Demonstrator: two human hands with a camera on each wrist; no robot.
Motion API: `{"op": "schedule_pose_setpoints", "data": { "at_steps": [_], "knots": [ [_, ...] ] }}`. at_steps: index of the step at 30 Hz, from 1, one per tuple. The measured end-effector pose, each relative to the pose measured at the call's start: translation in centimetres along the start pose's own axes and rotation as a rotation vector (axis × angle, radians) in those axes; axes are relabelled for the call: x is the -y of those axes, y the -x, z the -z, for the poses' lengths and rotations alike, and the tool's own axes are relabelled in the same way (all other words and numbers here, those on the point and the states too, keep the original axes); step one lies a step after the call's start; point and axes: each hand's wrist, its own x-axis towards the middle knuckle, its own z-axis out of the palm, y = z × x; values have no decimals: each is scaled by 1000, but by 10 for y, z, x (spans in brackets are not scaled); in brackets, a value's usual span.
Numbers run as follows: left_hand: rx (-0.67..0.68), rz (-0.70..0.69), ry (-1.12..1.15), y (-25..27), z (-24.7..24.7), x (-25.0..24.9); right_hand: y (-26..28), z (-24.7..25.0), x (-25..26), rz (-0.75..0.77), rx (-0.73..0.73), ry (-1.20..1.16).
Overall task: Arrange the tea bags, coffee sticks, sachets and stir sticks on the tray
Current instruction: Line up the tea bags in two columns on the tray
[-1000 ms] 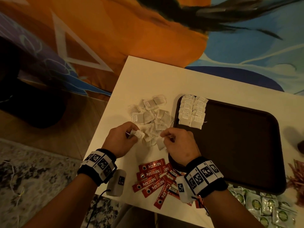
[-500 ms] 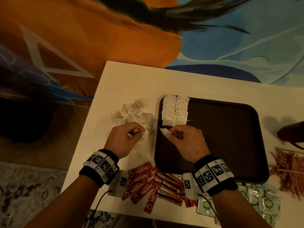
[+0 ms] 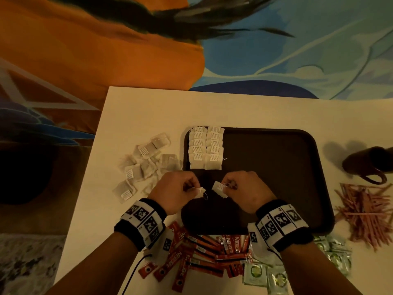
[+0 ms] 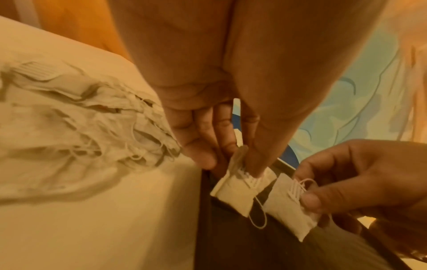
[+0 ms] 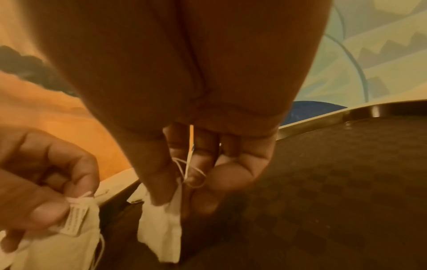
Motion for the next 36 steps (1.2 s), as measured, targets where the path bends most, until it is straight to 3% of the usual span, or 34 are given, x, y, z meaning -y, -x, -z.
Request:
{"op": "schedule_pose_setpoints", "data": {
  "at_steps": [8,14,27,36],
  "knots": [
    [-130,-12,-38,-32,-3,2,-27,0,-1,2,-197,-108],
    [-251,-42,-52,-47,-5,3,-40,-3,1,3,-256,-184],
    [-348,-80,-135,-47,-5,3,-45,-10,6,-6,-424,-171],
    [-309,-108,-273,-30,-16,12,-43,-25,3,11,-338,-169]
  ]
}}
